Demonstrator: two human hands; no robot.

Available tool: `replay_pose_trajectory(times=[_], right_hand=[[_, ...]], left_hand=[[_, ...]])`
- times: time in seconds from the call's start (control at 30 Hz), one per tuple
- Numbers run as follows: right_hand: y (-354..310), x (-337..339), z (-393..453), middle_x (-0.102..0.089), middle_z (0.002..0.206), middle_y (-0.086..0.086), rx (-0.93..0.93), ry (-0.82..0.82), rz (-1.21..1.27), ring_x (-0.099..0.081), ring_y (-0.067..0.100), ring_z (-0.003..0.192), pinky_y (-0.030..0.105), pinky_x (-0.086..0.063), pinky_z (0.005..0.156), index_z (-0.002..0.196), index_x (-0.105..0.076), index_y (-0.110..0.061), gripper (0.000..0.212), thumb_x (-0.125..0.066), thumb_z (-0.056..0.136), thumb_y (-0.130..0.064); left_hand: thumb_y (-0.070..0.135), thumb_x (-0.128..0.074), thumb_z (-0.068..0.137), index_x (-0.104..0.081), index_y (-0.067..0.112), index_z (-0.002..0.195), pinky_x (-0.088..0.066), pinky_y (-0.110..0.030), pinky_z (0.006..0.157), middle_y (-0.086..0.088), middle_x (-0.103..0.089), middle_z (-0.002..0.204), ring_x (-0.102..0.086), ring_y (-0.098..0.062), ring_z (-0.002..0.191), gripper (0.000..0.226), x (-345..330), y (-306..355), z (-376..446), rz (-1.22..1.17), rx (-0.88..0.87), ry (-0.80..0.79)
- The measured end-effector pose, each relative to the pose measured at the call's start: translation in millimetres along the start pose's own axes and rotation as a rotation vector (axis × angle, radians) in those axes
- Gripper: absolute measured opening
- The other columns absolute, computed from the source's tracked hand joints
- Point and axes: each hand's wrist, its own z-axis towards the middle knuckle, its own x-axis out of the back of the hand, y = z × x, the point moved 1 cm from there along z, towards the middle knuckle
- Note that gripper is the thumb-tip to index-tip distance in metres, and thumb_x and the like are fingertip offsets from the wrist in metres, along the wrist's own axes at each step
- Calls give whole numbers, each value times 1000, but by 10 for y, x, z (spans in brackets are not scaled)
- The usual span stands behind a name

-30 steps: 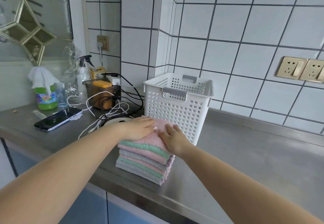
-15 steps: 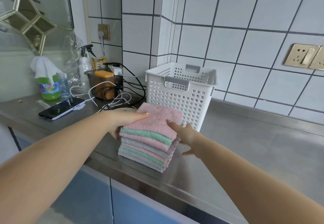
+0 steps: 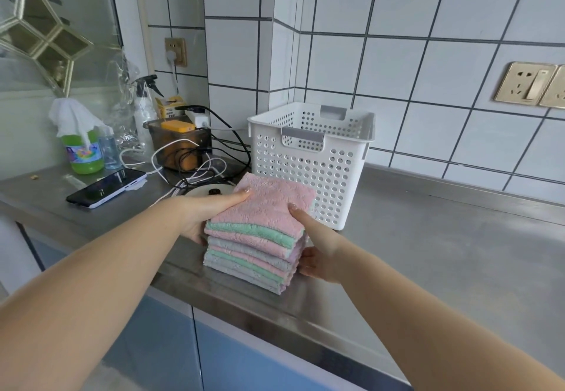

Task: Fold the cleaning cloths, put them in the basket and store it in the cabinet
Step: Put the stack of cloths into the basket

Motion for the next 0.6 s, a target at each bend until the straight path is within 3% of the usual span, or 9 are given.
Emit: replay_pose_trajectory(times=[0.07, 0.2, 0.27, 0.33, 0.4, 0.47, 0.6], right_hand=[[17, 8, -18, -63, 101, 10, 9, -39, 104, -63, 26, 95, 38, -49, 89, 98, -55, -13, 57, -67, 71, -63], [23, 280, -104, -61, 120, 14, 39, -24, 159, -58, 26, 104, 51, -42, 103, 120, -58, -16, 88, -74, 53, -70], [48, 519, -225, -65, 109, 14, 60, -12, 166, -49, 26, 96, 53, -36, 106, 111, -65, -15, 78, -72, 56, -70], [111, 816, -365, -66, 110, 13, 70, 21, 170, -56, 30, 94, 48, -48, 96, 112, -67, -17, 76, -70, 58, -70], [166, 1125, -538, -66, 117, 15, 82, 50, 169, -61, 37, 107, 46, -51, 91, 117, -66, -17, 80, -70, 57, -72], [219, 1467, -725, -63, 122, 18, 111, 42, 222, -53, 43, 119, 53, -44, 100, 120, -64, -17, 79, -68, 62, -71], [280, 2067, -1019, -69, 112, 12, 176, 56, 331, -66, 30, 103, 43, -49, 93, 117, -65, -14, 66, -61, 73, -62]], left_hand=[[75, -54, 66, -61, 20, 113, -46, -46, 99, -12, -68, 111, -62, -27, 106, 73, -100, 36, -50, -87, -35, 9], [73, -58, 61, -61, 19, 113, -43, -46, 101, -12, -69, 110, -62, -28, 107, 74, -375, 114, -124, -195, -56, -51], [69, -58, 68, -60, 20, 114, -48, -45, 96, -12, -70, 108, -64, -27, 104, 67, -603, 209, -136, -251, -79, -94], [63, -58, 74, -61, 19, 113, -52, -42, 87, -10, -72, 104, -67, -25, 99, 59, -892, 333, -146, -305, -102, -145], [59, -61, 74, -62, 18, 115, -54, -41, 85, -9, -72, 104, -68, -25, 98, 58, -1222, 468, -148, -347, -119, -190], [59, -63, 75, -62, 19, 117, -52, -42, 90, -8, -72, 107, -67, -24, 100, 58, -1589, 630, -152, -368, -143, -247], [57, -61, 79, -63, 23, 113, -53, -42, 89, -7, -72, 106, -68, -23, 98, 48, -2244, 917, -138, -404, -187, -327]])
